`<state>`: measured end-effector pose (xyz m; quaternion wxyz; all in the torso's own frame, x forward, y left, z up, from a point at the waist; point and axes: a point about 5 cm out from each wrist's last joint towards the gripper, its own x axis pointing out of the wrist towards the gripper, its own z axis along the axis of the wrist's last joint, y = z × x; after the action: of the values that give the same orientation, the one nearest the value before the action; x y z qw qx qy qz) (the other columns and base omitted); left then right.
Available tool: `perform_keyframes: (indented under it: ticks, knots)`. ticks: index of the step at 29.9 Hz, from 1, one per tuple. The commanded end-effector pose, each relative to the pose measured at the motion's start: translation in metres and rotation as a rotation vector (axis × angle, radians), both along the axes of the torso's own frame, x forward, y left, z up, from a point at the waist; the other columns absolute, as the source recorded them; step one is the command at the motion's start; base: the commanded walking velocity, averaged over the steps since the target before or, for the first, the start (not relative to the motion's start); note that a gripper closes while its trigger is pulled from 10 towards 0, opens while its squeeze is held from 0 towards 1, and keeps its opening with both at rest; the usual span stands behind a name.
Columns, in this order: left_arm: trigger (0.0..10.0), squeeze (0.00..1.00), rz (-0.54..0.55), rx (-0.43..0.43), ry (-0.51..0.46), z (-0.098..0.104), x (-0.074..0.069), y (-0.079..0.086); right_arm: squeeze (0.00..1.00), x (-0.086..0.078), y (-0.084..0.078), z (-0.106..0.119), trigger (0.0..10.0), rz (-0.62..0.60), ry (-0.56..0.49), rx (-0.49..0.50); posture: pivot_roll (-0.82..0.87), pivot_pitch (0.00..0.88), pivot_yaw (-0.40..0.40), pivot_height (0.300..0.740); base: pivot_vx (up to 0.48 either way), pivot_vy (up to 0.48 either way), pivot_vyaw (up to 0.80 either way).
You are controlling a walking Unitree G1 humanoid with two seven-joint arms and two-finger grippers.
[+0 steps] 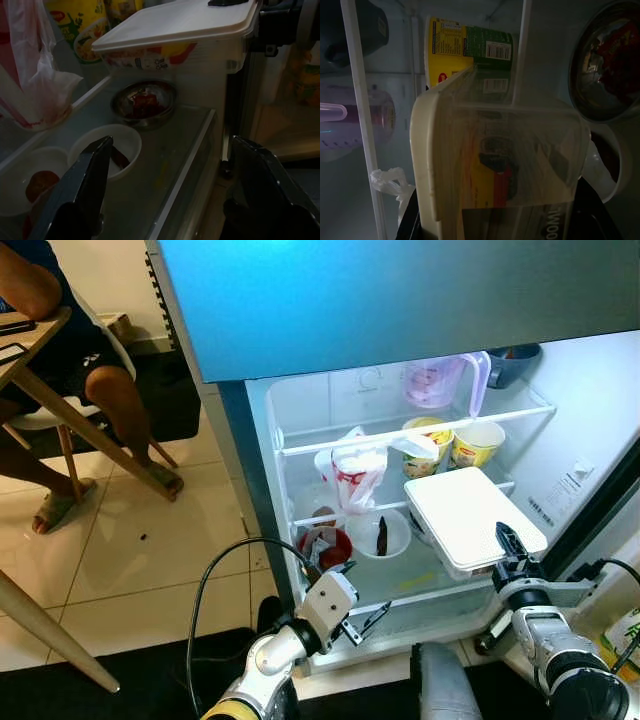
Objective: Restocking fridge
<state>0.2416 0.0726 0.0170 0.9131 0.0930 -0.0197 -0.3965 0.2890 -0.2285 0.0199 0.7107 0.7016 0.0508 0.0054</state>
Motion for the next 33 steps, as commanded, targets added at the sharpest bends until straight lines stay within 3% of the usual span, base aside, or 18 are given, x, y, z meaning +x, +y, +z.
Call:
perform_keyframes:
  ticks: [1,7,16,19,33]
  knots:
    - [10.0,0.00,0.001,0.011,-0.001,-0.002,-0.002,0.006,0.00,0.015,-0.002,0.018,10.0,-0.030,-0.079,0.002,-0.08,0.006,0.019,0.585,0.000,0.000,0.00]
    - [10.0,0.00,0.000,0.013,0.001,-0.002,-0.003,0.007,0.00,0.012,-0.004,0.017,10.0,-0.005,-0.097,0.000,-0.09,0.007,0.020,0.585,0.000,0.000,0.00]
    - [10.0,0.00,-0.002,0.013,0.002,-0.002,-0.003,0.007,0.00,-0.004,-0.016,0.010,10.0,0.026,-0.104,-0.017,-0.09,0.007,0.023,0.585,0.000,0.000,0.00]
    - [10.0,0.00,-0.005,0.015,0.004,-0.002,-0.003,0.008,0.00,-0.012,-0.018,0.009,10.0,0.077,-0.151,-0.017,-0.10,0.005,0.027,0.585,0.000,0.000,0.00]
    - [10.0,0.00,-0.014,0.014,0.002,-0.001,-0.001,0.007,0.00,-0.003,-0.019,0.010,10.0,-0.011,-0.109,-0.038,-0.10,0.003,0.035,0.585,0.000,0.000,0.00]
